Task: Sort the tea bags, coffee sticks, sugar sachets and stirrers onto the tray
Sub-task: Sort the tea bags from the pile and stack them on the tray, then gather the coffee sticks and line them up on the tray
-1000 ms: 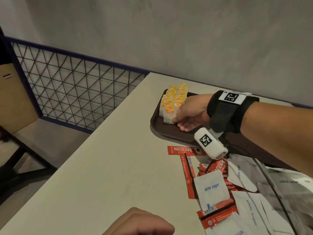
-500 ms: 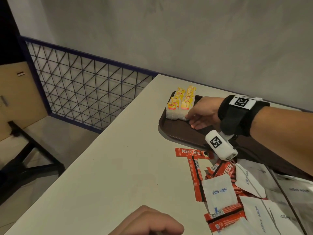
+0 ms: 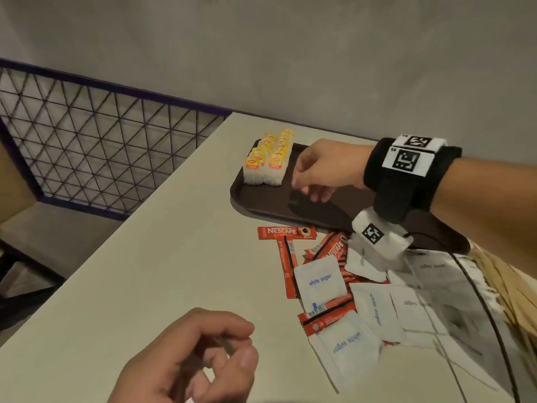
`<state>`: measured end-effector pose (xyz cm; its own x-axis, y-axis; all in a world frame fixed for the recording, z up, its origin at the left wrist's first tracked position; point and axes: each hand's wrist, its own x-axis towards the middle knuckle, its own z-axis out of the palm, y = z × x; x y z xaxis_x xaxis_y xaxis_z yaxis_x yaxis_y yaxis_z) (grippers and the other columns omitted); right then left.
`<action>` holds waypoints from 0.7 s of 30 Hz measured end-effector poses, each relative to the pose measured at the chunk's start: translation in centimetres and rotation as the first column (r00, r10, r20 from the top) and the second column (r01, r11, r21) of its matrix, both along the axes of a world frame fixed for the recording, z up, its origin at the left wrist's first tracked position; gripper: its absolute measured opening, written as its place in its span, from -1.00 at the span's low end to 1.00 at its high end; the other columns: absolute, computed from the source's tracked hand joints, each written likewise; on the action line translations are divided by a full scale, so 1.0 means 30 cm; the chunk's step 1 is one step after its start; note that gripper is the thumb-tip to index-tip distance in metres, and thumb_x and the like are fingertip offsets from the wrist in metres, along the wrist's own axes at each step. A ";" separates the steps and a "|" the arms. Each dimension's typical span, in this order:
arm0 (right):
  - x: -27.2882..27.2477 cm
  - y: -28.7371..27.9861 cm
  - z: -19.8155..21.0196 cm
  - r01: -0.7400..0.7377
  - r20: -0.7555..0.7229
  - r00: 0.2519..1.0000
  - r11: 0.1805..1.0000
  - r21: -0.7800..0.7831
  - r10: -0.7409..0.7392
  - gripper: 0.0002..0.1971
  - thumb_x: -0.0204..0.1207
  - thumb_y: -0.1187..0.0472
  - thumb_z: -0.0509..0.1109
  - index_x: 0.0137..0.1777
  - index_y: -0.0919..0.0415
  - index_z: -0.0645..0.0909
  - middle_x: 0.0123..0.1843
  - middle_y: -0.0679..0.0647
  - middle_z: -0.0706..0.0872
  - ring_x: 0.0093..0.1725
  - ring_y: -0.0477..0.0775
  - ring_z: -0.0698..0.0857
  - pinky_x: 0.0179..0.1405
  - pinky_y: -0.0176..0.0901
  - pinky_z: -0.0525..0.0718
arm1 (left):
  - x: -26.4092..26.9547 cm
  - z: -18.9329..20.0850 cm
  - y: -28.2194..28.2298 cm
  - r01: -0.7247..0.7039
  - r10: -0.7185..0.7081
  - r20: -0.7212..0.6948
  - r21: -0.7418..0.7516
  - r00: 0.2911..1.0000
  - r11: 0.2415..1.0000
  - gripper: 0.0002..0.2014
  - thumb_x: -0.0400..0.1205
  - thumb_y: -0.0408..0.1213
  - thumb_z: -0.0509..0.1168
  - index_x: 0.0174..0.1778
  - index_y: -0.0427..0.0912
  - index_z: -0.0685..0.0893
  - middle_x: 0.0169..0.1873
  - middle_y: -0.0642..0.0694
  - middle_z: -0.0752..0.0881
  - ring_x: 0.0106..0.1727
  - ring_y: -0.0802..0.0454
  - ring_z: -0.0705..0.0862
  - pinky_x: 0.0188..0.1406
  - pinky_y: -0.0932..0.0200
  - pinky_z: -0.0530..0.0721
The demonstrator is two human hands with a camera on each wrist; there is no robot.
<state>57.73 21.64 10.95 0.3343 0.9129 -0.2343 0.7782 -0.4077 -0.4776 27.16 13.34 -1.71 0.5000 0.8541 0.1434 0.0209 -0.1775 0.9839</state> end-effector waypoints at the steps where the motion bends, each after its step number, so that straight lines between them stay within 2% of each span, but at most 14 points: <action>1: -0.017 -0.047 0.011 -0.109 0.087 0.990 0.993 -0.043 0.113 -0.90 0.66 0.21 0.44 0.11 0.19 0.71 -0.05 0.13 0.84 -0.20 0.02 0.81 -0.18 -0.17 0.83 | -0.001 0.010 -0.029 -0.055 0.055 0.013 0.037 0.998 0.998 -0.66 0.18 0.19 0.54 -0.22 0.12 0.88 -0.39 -0.16 0.81 -0.38 -0.41 0.71 -0.55 -0.20 0.72; 3: -0.041 -0.144 0.020 -0.268 0.265 0.915 0.948 -0.170 0.305 -0.90 0.64 0.21 0.46 0.12 0.06 0.71 -0.04 -0.01 0.79 -0.13 -0.06 0.76 -0.16 -0.25 0.74 | 0.005 0.008 -0.047 -0.130 0.127 0.055 0.046 0.990 0.990 -0.58 0.20 0.23 0.57 -0.15 0.06 0.89 -0.41 -0.22 0.78 -0.38 -0.39 0.70 -0.51 -0.09 0.70; 4: -0.047 -0.186 0.018 -0.311 0.338 0.863 0.922 -0.231 0.376 -0.82 0.62 0.23 0.47 0.17 -0.01 0.70 -0.02 -0.09 0.74 -0.09 -0.10 0.71 -0.12 -0.28 0.69 | 0.009 0.004 -0.058 -0.155 0.151 0.071 0.049 0.986 0.987 -0.65 0.28 0.15 0.60 -0.14 0.04 0.90 -0.41 -0.22 0.78 -0.40 -0.32 0.70 -0.51 -0.02 0.69; 6: -0.052 -0.254 0.001 -0.346 0.412 0.791 0.886 -0.308 0.452 -0.63 0.56 0.25 0.52 0.30 -0.12 0.64 0.04 -0.16 0.63 -0.01 -0.10 0.64 0.04 -0.18 0.71 | 0.015 0.037 -0.049 -0.103 0.103 0.039 -0.017 0.994 0.995 -0.93 0.49 -0.21 0.65 -0.19 0.01 0.90 -0.44 -0.19 0.77 -0.50 -0.05 0.64 -0.54 0.29 0.61; 7: -0.054 -0.278 -0.011 -0.357 0.418 0.777 0.877 -0.322 0.470 -0.57 0.55 0.23 0.53 0.36 -0.14 0.61 0.08 -0.15 0.59 0.03 -0.08 0.62 0.11 -0.11 0.72 | 0.007 0.038 -0.047 -0.081 0.081 0.012 -0.032 0.997 0.996 -0.86 0.52 -0.38 0.60 -0.22 -0.02 0.90 -0.46 -0.16 0.76 -0.55 0.07 0.59 -0.53 0.41 0.55; 9: -0.064 -0.309 -0.030 -0.362 0.413 0.783 0.881 -0.304 0.464 -0.50 0.54 0.16 0.53 0.46 -0.12 0.56 0.16 -0.09 0.55 0.10 -0.03 0.59 0.17 -0.06 0.70 | 0.002 0.063 -0.056 -0.031 0.030 -0.017 -0.068 0.999 0.997 -0.79 0.52 -0.49 0.53 -0.25 -0.05 0.89 -0.46 -0.16 0.75 -0.57 0.15 0.57 -0.50 0.50 0.50; 13: -0.096 -0.336 -0.031 -0.310 0.355 0.853 0.919 -0.244 0.382 -0.47 0.55 0.07 0.48 0.53 -0.06 0.55 0.15 -0.09 0.55 0.07 -0.05 0.59 0.05 -0.15 0.69 | 0.000 0.096 -0.066 -0.018 0.014 -0.070 -0.057 0.997 0.998 -0.79 0.59 -0.44 0.49 -0.24 -0.03 0.88 -0.44 -0.12 0.74 -0.55 0.13 0.53 -0.52 0.41 0.50; 15: -0.106 -0.355 -0.029 -0.280 0.317 0.871 0.909 -0.308 0.375 -0.39 0.45 -0.01 0.57 0.52 -0.10 0.55 0.11 -0.10 0.58 0.04 -0.02 0.62 0.09 -0.06 0.76 | 0.002 0.111 -0.065 -0.022 0.015 -0.121 -0.062 0.992 0.998 -0.78 0.62 -0.42 0.47 -0.25 -0.02 0.87 -0.39 -0.08 0.78 -0.51 0.14 0.57 -0.51 0.39 0.51; 18: -0.105 -0.398 -0.035 -0.254 0.371 0.835 0.883 -0.395 0.406 -0.26 0.33 -0.08 0.66 0.52 -0.11 0.49 0.17 -0.03 0.55 0.10 0.03 0.63 0.16 0.07 0.78 | 0.013 0.163 -0.066 0.042 -0.059 -0.256 -0.070 0.965 0.997 -0.83 0.67 -0.34 0.45 -0.17 0.01 0.87 -0.26 -0.06 0.87 -0.42 0.14 0.66 -0.43 0.25 0.54; 21: -0.071 -0.444 -0.059 -0.255 0.397 0.845 0.923 -0.288 0.358 -0.43 0.41 0.04 0.64 0.42 -0.03 0.58 0.15 -0.07 0.62 0.09 0.00 0.64 0.15 -0.02 0.77 | 0.017 0.258 -0.047 0.166 -0.131 -0.434 0.045 0.891 0.985 -0.95 0.67 -0.17 0.45 -0.02 0.02 0.83 -0.21 0.11 0.88 -0.37 0.17 0.73 -0.39 0.32 0.59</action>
